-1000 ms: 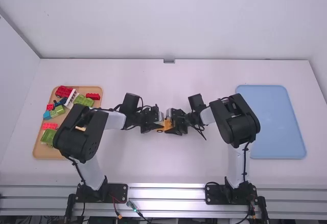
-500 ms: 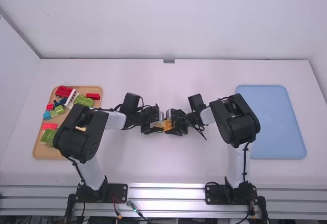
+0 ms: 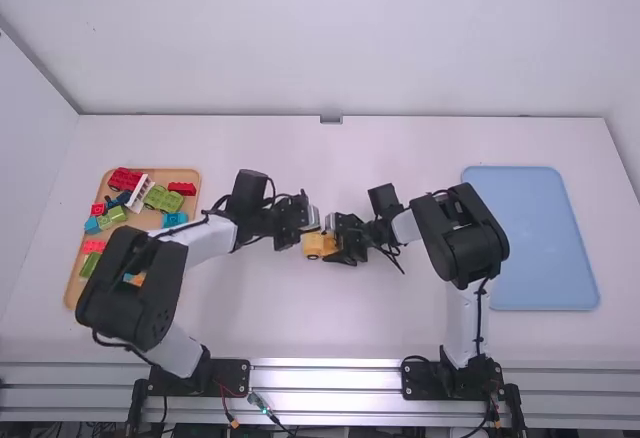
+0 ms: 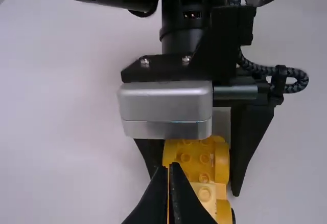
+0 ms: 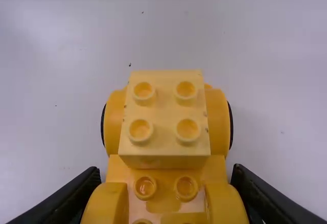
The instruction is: Assemble lego blocks to make yellow taxi
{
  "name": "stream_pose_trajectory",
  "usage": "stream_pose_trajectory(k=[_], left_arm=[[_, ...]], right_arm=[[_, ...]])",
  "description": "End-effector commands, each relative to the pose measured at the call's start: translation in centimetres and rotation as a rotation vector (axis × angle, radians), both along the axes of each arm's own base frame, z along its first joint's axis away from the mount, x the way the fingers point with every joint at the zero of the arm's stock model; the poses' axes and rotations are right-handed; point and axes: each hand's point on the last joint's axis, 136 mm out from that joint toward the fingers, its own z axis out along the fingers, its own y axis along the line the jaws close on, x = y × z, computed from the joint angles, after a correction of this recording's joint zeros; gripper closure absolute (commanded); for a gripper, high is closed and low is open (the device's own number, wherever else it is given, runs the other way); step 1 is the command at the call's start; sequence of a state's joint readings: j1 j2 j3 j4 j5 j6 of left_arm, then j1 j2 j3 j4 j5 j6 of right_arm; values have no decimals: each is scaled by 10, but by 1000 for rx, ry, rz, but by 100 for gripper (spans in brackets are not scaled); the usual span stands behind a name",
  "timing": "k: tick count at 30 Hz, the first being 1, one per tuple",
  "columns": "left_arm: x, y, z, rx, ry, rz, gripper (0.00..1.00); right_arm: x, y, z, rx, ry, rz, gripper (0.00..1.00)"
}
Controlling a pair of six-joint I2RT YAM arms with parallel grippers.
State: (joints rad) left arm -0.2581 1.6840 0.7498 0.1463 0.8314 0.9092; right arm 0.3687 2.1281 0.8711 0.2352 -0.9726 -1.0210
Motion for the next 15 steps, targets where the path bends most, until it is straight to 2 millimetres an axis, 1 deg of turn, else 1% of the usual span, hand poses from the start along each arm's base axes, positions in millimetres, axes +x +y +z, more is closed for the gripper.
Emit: stream_pose_trajectory(k=[1,3,6,13,15], left_arm=[[-7,-1,-19,-7,81,-5,98],[-9,-3,-27,-8,129,7,98],[-13,0,-37,13,171,18,98],[-21,18,-62,150,247,83,98],[-23,21,-66,166,260,90,98]], right_arm=[[-4,-3,-13,-40,33,-14,33],[-4,-3,-13,-40,34,-14,33],[-4,-3,-13,-41,34,-14,33],[-4,-3,-13,-40,32,-14,33],[-4,-3,-13,-40,32,-14,33]])
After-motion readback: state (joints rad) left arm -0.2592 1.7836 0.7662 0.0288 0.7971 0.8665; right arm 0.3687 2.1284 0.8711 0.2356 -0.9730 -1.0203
